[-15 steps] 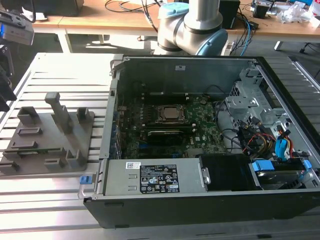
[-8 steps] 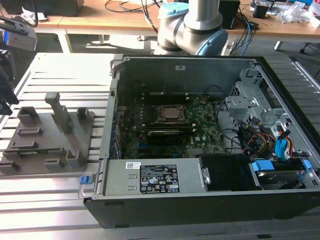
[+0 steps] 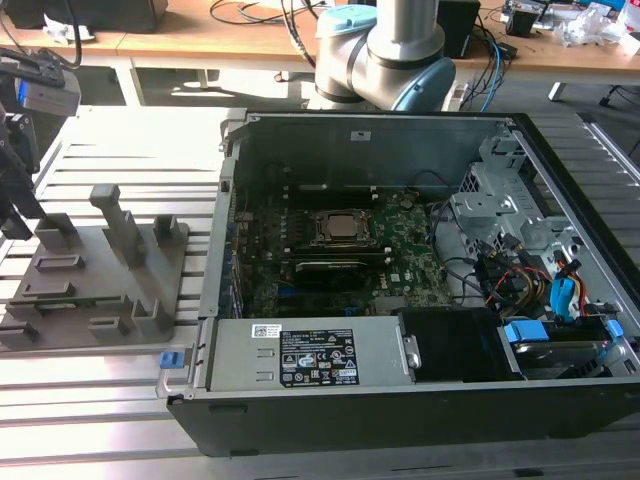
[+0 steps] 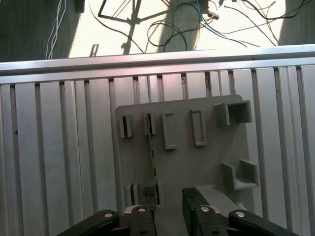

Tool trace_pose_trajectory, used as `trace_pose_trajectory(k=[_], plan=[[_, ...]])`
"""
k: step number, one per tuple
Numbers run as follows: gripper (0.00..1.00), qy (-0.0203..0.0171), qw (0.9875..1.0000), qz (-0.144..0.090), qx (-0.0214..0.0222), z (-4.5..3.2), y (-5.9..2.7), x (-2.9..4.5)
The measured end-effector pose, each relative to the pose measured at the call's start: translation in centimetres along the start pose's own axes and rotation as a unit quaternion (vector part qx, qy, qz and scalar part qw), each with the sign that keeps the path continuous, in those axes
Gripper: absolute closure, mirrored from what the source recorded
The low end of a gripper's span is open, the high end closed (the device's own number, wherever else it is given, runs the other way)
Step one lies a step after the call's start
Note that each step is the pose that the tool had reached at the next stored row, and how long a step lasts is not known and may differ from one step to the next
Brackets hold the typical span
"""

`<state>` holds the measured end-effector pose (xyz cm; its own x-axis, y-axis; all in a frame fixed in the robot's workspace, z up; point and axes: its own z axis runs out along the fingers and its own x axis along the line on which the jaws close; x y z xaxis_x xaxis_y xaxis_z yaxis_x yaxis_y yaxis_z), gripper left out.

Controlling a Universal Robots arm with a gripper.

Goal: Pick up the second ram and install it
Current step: 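Pick up the second ram and move it above second insertion slot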

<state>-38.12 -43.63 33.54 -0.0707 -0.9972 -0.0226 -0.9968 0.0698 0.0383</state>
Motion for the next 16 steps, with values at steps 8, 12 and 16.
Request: trace_pose_trajectory(k=[8, 12, 16], plan=[[0.64, 0.0018, 0.9986, -0.053, -0.0012, 0.91, -0.03, 0.02], [0.64, 0.0017, 0.9986, -0.053, -0.0012, 1.68, -0.06, 0.04], [0.64, 0.0016, 0.9986, -0.053, -0.0012, 2.56, -0.1, 0.05]])
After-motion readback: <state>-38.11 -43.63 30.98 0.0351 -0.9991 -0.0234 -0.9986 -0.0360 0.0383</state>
